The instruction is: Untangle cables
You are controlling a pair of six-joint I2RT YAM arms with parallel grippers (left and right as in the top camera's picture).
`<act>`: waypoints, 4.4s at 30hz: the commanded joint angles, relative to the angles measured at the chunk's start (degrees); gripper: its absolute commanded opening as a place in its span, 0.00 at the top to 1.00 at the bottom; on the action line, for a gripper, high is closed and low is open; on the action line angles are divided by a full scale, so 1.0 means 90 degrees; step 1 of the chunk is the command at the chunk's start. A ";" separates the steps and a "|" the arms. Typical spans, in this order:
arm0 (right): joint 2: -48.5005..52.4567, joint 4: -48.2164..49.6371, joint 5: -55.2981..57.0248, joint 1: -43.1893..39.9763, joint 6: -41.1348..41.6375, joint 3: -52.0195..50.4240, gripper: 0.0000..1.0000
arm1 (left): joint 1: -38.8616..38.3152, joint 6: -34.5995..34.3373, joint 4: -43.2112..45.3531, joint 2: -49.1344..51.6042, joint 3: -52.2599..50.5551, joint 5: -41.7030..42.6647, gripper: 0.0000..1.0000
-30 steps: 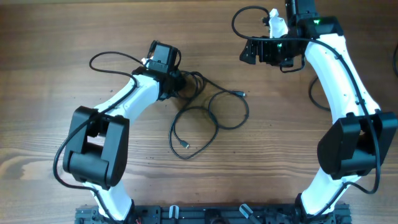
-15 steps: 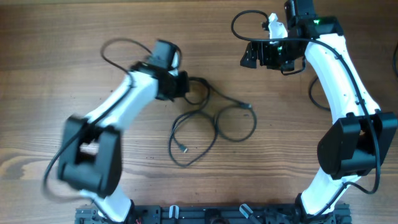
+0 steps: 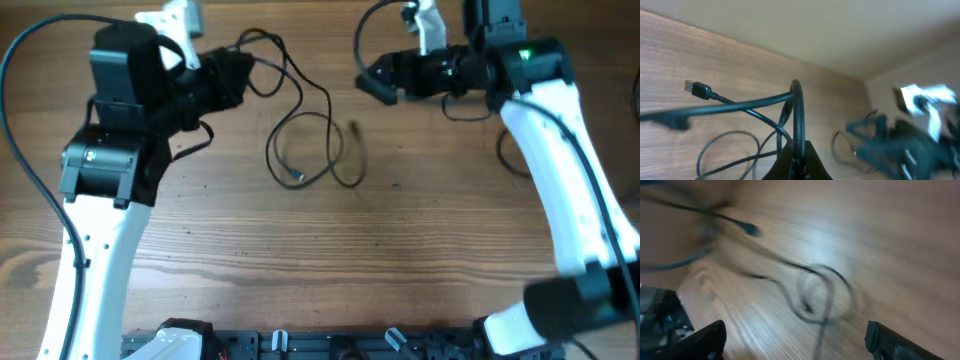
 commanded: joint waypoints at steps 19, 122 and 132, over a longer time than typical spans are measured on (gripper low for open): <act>0.0760 0.1834 0.1158 0.1649 0.0775 0.0022 0.47 | 0.0542 -0.3410 0.0865 -0.0138 0.0039 0.1938 0.96; -0.2589 -0.1462 0.4146 -0.5061 0.2448 0.1387 0.96 | 0.0916 -0.0304 -0.1654 0.1171 -0.0012 0.0707 0.00; -0.0461 -0.1933 0.7536 -0.5474 0.4160 0.1093 0.96 | 0.0916 -0.0304 -0.1649 0.1175 -0.0012 0.0568 0.00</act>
